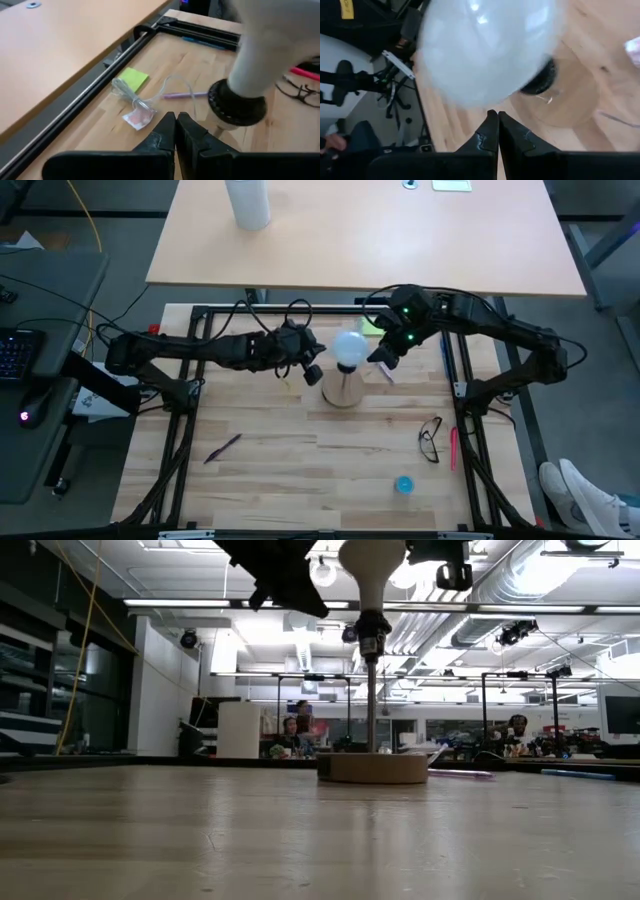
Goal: Screw lightbulb
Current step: Insert the light bulb into the lamp
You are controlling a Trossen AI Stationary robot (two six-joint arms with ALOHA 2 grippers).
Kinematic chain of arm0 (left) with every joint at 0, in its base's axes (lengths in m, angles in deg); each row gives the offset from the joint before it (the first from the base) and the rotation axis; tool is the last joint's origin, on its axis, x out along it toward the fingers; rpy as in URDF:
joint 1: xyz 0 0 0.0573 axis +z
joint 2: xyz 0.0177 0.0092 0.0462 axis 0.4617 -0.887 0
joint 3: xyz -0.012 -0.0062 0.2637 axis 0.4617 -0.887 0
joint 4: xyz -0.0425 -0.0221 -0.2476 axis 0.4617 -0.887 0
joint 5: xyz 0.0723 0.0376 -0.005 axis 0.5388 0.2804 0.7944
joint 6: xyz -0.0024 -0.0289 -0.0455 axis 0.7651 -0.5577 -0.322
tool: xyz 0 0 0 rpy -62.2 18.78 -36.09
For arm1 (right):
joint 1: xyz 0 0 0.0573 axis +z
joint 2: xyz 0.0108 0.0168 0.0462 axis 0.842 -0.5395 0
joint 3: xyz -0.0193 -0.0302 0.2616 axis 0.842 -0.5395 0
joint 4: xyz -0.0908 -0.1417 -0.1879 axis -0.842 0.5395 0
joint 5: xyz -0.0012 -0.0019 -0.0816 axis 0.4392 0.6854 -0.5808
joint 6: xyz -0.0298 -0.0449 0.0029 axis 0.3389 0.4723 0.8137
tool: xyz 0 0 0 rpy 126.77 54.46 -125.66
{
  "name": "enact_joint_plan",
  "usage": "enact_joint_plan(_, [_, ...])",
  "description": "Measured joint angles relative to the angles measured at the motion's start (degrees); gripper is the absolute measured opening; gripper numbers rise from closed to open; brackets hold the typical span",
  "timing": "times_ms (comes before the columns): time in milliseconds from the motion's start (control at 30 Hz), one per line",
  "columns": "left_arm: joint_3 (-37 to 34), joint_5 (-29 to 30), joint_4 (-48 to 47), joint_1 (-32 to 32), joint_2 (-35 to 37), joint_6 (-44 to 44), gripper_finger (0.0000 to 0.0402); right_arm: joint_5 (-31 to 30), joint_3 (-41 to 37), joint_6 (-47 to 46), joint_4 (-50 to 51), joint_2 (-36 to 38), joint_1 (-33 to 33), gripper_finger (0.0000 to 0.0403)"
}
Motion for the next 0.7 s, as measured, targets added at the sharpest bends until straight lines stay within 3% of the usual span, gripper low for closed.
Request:
enact_joint_plan(233, [0.00, -0.69, -6.85, 0.02, 4.87, 3.96, 0.0000, -6.46, 0.00, 1.81, 6.20, 3.45, -1.99, 0.0000])
enact_joint_plan(367, [-0.01, -2.81, -8.92, -0.65, 9.98, 3.86, 0.0000, -8.98, 0.00, 1.94, 3.25, 4.89, -5.45, 0.0000])
enact_joint_plan(567, [-2.88, -15.67, 3.77, -6.53, 14.06, 0.30, 0.0000, -5.62, 0.00, 1.83, -10.35, 1.89, -11.43, 0.0000])
enact_joint_plan(700, [-3.06, -15.73, 10.10, -11.60, 9.89, 0.06, 0.0000, -2.68, 0.00, -0.38, -19.03, -3.12, -13.33, 0.0000])
